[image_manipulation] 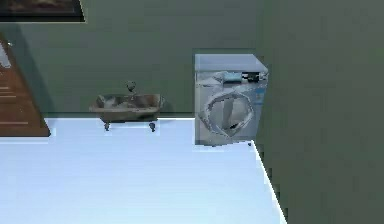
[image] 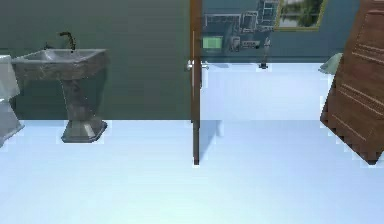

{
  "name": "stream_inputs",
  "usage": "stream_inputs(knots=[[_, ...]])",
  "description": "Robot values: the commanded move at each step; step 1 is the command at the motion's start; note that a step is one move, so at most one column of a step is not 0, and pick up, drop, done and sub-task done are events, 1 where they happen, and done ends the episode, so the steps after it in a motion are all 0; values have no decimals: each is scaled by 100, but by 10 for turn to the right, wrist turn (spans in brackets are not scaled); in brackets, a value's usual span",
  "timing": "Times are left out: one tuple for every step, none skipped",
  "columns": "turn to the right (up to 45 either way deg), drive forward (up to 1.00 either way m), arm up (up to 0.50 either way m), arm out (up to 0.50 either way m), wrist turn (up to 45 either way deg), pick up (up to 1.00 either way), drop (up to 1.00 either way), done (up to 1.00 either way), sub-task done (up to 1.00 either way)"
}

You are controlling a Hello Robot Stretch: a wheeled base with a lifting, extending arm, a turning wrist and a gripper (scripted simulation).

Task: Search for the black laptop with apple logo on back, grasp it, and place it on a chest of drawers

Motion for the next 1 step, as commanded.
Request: stream_inputs(knots=[[120,0,0,0,0,0,0,0,0]])
